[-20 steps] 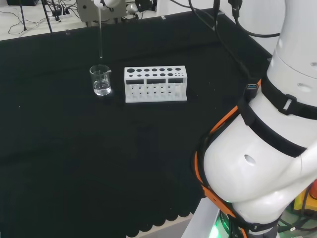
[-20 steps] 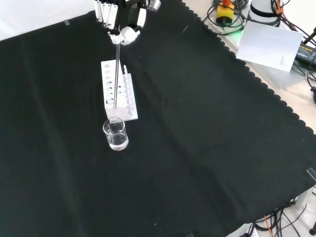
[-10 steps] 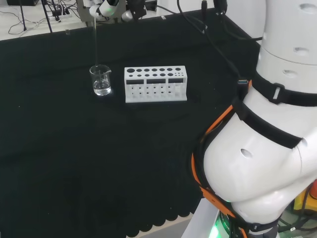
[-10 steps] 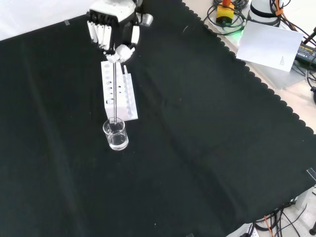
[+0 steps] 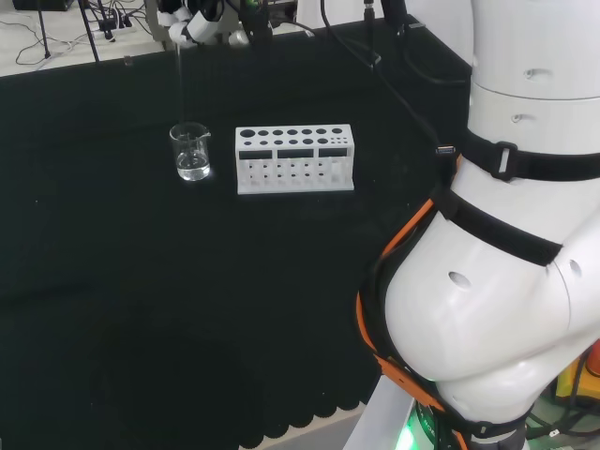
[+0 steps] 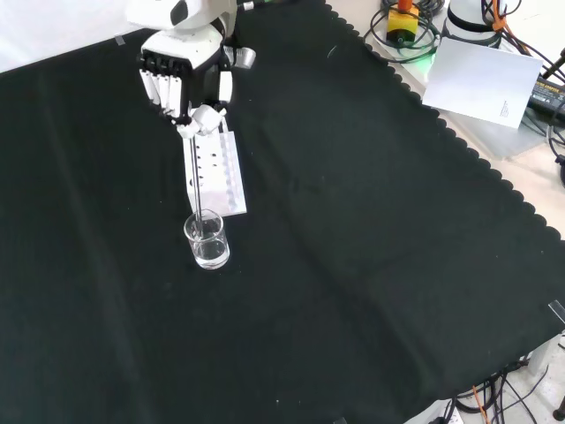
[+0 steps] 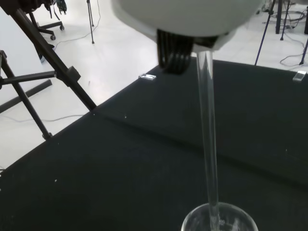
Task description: Stir in the beaker to the left of the white test tube rack with the glass rod.
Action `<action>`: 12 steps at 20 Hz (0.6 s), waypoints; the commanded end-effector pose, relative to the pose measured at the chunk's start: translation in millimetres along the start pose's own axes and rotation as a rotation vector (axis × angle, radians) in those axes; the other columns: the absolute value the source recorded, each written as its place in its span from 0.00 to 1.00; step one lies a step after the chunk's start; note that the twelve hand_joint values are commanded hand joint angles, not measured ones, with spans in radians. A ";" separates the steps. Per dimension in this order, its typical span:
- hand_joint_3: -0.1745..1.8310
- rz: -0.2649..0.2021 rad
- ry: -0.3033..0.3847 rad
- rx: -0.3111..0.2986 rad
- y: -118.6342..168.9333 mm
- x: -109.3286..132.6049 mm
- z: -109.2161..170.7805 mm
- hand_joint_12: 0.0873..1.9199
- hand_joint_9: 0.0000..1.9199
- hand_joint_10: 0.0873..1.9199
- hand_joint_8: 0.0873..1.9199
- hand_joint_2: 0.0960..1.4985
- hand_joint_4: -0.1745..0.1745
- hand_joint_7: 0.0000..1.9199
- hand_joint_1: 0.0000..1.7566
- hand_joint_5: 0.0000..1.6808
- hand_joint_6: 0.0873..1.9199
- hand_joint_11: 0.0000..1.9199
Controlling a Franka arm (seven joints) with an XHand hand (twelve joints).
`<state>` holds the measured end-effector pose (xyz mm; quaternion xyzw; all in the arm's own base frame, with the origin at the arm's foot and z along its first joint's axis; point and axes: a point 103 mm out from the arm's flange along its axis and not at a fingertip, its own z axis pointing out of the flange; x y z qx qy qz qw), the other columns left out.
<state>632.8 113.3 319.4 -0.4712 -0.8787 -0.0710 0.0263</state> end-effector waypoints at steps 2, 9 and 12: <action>0.47 -0.001 0.028 0.051 -0.8 -8.0 31.2 0.48 0.89 0.28 0.46 0.37 0.00 0.68 0.76 0.71 0.27 0.83; 0.48 0.014 0.035 0.088 -4.4 -17.9 43.7 0.48 0.89 0.28 0.46 0.36 0.00 0.68 0.76 0.71 0.27 0.83; 0.48 0.023 0.034 0.091 -6.3 -21.3 45.5 0.48 0.89 0.28 0.46 0.36 0.00 0.68 0.76 0.71 0.27 0.83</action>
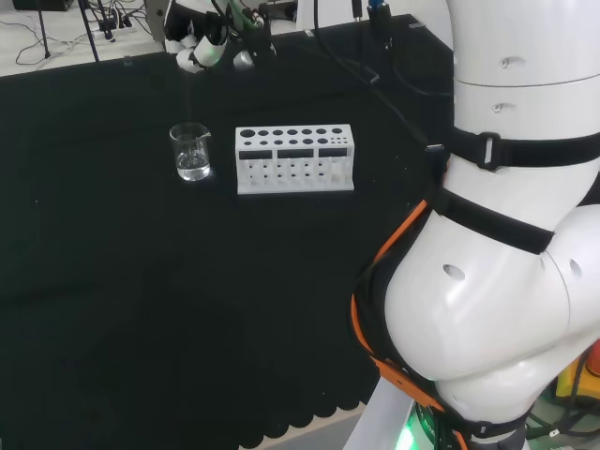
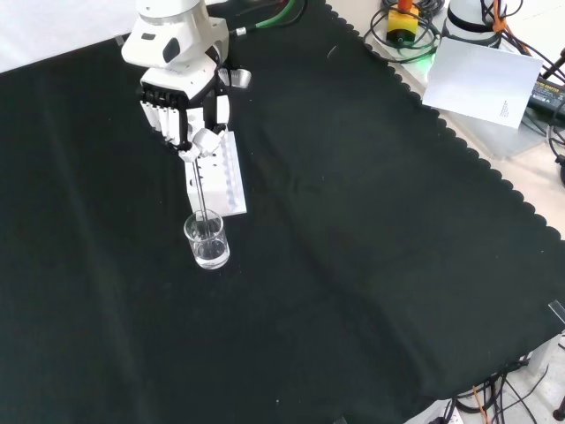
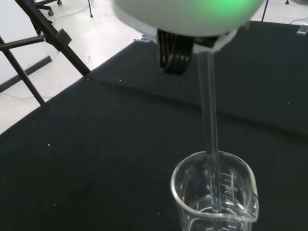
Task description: Stir in the beaker to the left of the white test tube rack with the glass rod.
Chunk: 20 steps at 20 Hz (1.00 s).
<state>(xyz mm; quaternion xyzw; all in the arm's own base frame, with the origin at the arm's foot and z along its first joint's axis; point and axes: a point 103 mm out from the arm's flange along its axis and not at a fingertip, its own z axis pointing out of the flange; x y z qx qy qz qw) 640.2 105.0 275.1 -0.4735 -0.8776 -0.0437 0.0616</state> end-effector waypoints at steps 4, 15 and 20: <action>0.48 0.019 -0.009 0.014 -3.8 -6.2 3.2 0.48 0.89 0.28 0.46 0.36 0.00 0.68 0.76 0.71 0.27 0.83; 0.48 0.010 -0.010 0.021 -0.4 13.2 7.9 0.48 0.89 0.28 0.46 0.36 0.00 0.68 0.76 0.71 0.27 0.83; 0.48 0.012 -0.012 0.010 17.3 6.3 7.1 0.48 0.89 0.28 0.46 0.36 0.00 0.68 0.76 0.71 0.27 0.83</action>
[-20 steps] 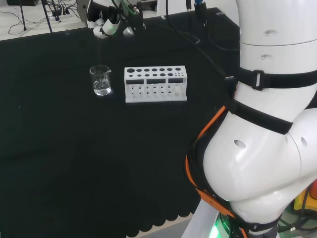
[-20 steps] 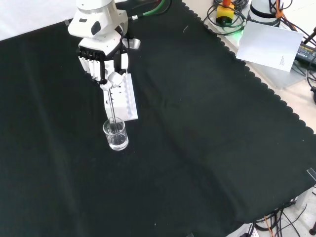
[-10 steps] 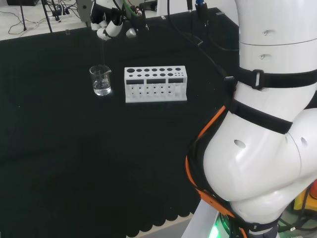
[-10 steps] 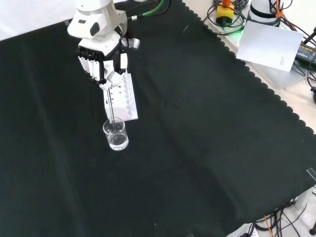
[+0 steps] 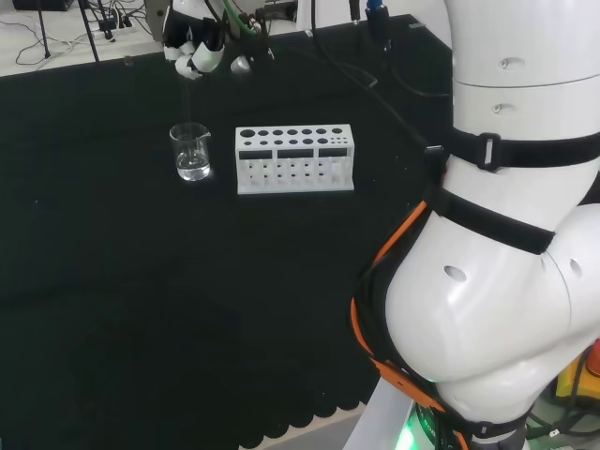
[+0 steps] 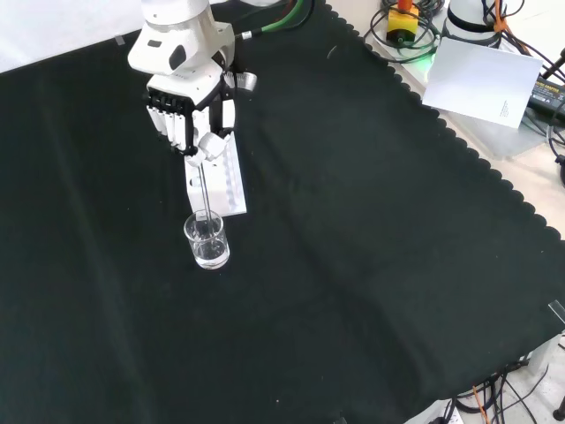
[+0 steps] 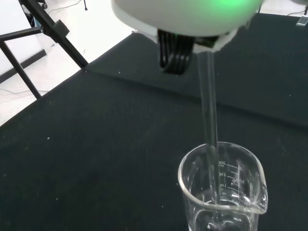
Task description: Stir in the beaker to the left of the white test tube rack with the glass rod.
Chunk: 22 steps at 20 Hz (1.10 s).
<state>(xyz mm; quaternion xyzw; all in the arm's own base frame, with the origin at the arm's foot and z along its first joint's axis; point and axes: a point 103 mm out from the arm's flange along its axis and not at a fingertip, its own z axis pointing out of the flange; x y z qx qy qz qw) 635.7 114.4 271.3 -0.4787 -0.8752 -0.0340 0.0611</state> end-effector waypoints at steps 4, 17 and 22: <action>0.48 0.000 -0.007 -0.012 20.3 -7.5 -2.3 0.48 0.89 0.28 0.46 0.36 0.00 0.68 0.76 0.71 0.27 0.83; 0.47 0.056 -0.025 0.006 -7.4 -13.9 -5.2 0.48 0.89 0.28 0.45 0.36 0.00 0.68 0.76 0.71 0.28 0.83; 0.47 0.033 -0.020 0.019 -0.1 1.0 1.1 0.48 0.89 0.28 0.45 0.36 0.00 0.68 0.76 0.71 0.28 0.83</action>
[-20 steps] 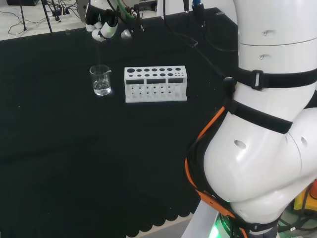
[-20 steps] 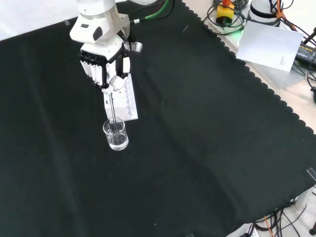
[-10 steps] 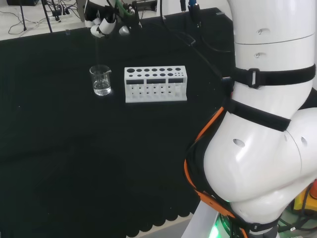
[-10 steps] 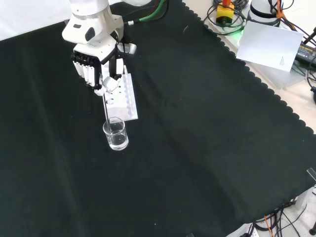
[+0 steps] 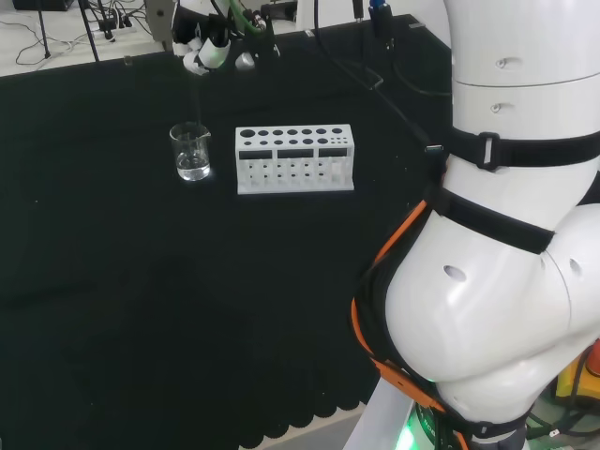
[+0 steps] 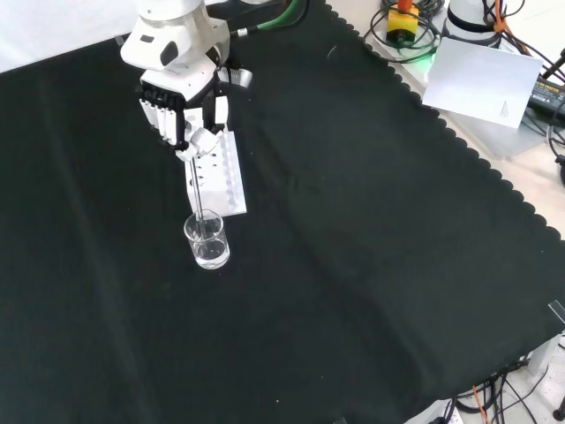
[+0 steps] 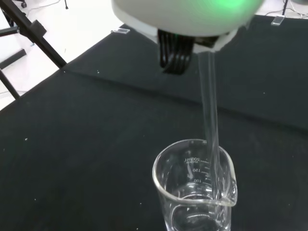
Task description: Stir in the beaker to the left of the white test tube rack with the glass rod.
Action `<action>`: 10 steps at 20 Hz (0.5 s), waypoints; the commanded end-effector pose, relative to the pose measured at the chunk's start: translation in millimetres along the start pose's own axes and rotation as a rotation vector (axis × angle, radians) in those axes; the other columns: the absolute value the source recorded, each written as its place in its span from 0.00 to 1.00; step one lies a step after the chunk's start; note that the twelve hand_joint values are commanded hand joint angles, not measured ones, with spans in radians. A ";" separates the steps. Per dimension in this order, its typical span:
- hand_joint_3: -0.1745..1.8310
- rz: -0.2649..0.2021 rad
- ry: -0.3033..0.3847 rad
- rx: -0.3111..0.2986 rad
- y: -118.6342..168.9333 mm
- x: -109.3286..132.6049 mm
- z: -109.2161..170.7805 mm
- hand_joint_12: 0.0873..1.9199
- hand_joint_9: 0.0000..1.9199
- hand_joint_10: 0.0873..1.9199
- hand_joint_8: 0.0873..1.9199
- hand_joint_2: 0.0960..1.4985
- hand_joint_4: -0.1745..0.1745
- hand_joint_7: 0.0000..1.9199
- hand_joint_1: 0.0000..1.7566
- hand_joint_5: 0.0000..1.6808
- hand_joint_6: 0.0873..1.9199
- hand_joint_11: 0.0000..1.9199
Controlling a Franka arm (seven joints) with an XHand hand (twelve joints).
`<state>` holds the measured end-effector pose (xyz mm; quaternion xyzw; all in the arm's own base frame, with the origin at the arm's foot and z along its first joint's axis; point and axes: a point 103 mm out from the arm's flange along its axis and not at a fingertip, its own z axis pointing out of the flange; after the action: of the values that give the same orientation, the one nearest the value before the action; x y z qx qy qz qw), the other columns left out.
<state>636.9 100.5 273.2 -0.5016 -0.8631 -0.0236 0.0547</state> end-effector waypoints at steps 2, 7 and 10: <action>0.47 -0.033 0.004 0.017 12.4 21.5 9.3 0.48 0.89 0.28 0.45 0.36 0.00 0.68 0.76 0.71 0.27 0.83; 0.47 -0.038 0.006 0.022 24.3 20.6 13.7 0.48 0.89 0.28 0.45 0.37 0.00 0.69 0.76 0.71 0.27 0.83; 0.47 -0.024 0.001 0.018 22.7 8.0 10.7 0.48 0.89 0.28 0.45 0.37 0.00 0.69 0.76 0.71 0.27 0.83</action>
<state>648.0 128.3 265.6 -0.4866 -0.8714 -0.0202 0.0587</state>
